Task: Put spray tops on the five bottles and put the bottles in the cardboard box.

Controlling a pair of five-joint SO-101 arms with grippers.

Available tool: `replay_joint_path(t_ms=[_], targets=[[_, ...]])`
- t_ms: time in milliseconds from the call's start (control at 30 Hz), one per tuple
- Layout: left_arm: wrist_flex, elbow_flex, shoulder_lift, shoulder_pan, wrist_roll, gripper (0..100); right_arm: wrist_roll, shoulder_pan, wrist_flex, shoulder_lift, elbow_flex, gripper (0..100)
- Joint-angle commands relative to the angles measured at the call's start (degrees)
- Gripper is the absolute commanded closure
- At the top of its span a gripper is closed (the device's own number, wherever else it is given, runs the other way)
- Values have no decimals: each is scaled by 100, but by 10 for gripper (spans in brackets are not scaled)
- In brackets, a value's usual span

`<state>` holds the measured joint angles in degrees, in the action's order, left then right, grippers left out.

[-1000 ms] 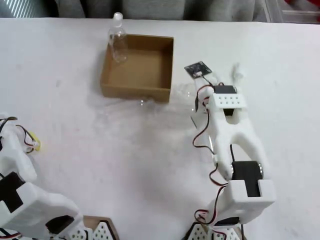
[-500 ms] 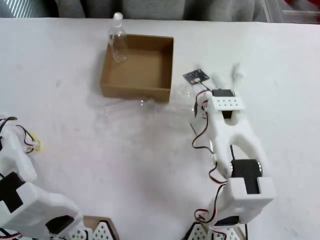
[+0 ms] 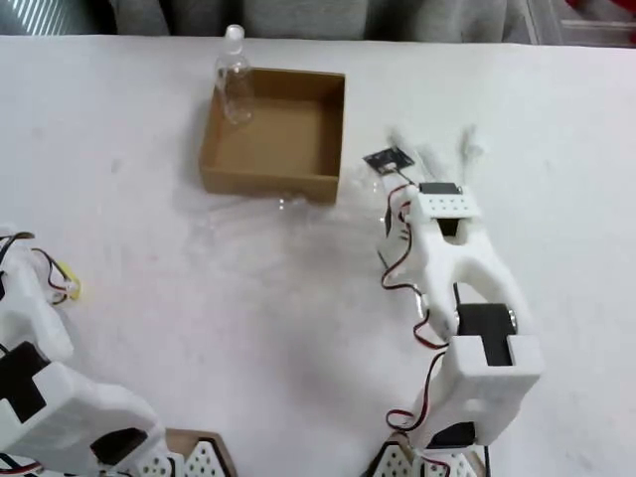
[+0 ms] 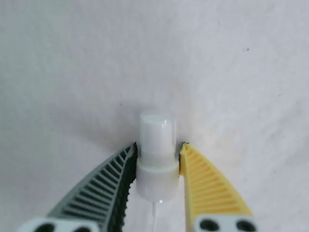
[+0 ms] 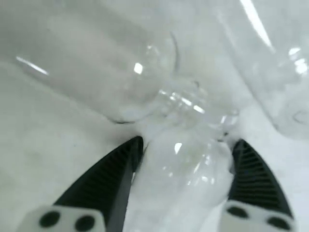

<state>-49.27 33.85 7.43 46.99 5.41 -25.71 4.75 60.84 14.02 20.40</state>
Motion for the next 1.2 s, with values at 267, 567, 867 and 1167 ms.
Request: replay_joint_path(t_ms=[267, 567, 867, 1167], targets=[[185, -158, 127, -92, -26, 865, 53, -268, 295, -40, -457, 956], [185, -158, 127, -92, -26, 865, 62, -655, 2176, -40, -1925, 982], [185, -158, 127, -92, -26, 865, 70, -752, 2475, -1015, -1424, 981], [185, -158, 127, -92, -26, 865, 105, -549, 1965, -2229, -387, 981]])
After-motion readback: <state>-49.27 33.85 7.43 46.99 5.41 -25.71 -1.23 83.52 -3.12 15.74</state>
